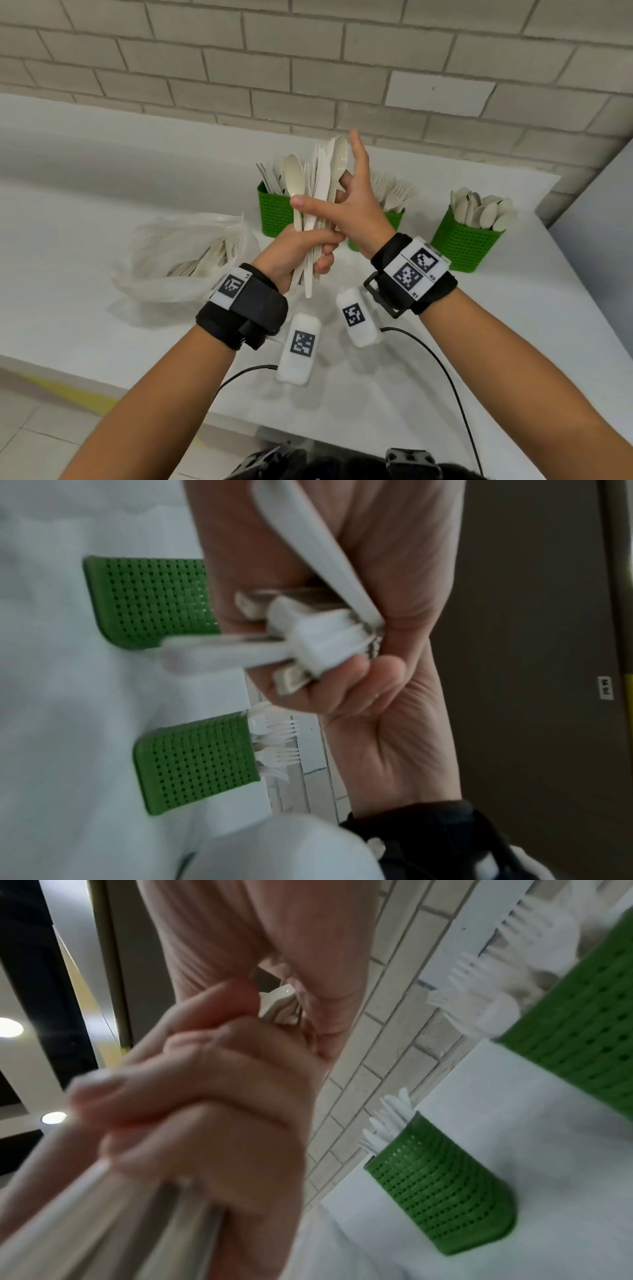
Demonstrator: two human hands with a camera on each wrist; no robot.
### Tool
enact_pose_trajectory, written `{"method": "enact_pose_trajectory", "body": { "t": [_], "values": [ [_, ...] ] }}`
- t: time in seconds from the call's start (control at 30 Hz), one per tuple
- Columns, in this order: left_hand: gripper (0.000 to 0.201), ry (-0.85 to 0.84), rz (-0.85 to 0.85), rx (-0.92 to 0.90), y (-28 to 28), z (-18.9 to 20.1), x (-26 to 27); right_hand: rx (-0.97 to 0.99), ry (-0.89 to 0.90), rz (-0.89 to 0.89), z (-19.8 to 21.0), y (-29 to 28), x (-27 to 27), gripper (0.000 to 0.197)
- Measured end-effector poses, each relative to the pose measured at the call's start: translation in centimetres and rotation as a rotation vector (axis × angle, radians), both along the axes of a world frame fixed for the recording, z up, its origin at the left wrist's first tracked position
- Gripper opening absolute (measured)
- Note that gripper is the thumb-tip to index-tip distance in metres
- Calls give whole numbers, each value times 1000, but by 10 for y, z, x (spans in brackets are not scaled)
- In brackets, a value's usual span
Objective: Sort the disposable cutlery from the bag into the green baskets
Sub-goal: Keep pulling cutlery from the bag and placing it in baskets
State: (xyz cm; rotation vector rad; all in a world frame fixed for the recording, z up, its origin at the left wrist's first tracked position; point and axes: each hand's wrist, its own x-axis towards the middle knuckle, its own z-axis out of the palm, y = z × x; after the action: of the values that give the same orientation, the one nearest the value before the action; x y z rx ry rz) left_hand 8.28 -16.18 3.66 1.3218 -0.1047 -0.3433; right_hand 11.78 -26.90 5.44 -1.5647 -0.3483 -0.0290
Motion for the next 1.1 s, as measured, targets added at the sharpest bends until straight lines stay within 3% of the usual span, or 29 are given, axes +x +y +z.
{"method": "enact_pose_trajectory", "body": {
  "t": [0.13,0.23,0.3,0.37,0.47,0.57,0.63,0.73,0.87,0.97,1.1],
  "values": [
    [17,70,-68,-8,-5,-14,-5,-308,-220,-54,4,-25,5,109],
    [17,87,-94,-16,-6,-22,-9,-524,-290,45,7,-29,7,81],
    [16,110,-106,-54,-7,-23,-9,-558,-296,60,5,-24,7,65],
    [17,128,-103,-99,-6,-22,-7,-532,-299,60,2,-17,9,58],
    [17,96,-24,-77,4,-17,3,-444,-301,25,1,-7,13,67],
    [12,3,40,-27,15,-13,12,-366,-285,-132,0,6,12,62],
    [18,-52,61,-2,23,-13,15,-394,-307,-208,2,15,11,52],
    [26,-101,87,18,35,-17,22,-419,-273,-258,4,27,13,52],
    [45,-83,127,-33,55,-24,33,-441,-205,-201,4,40,14,32],
    [41,-150,190,68,65,-28,38,-508,-124,-153,0,47,15,19],
    [32,-212,236,99,71,-31,42,-123,65,-106,-2,58,15,15]
  ]
}}
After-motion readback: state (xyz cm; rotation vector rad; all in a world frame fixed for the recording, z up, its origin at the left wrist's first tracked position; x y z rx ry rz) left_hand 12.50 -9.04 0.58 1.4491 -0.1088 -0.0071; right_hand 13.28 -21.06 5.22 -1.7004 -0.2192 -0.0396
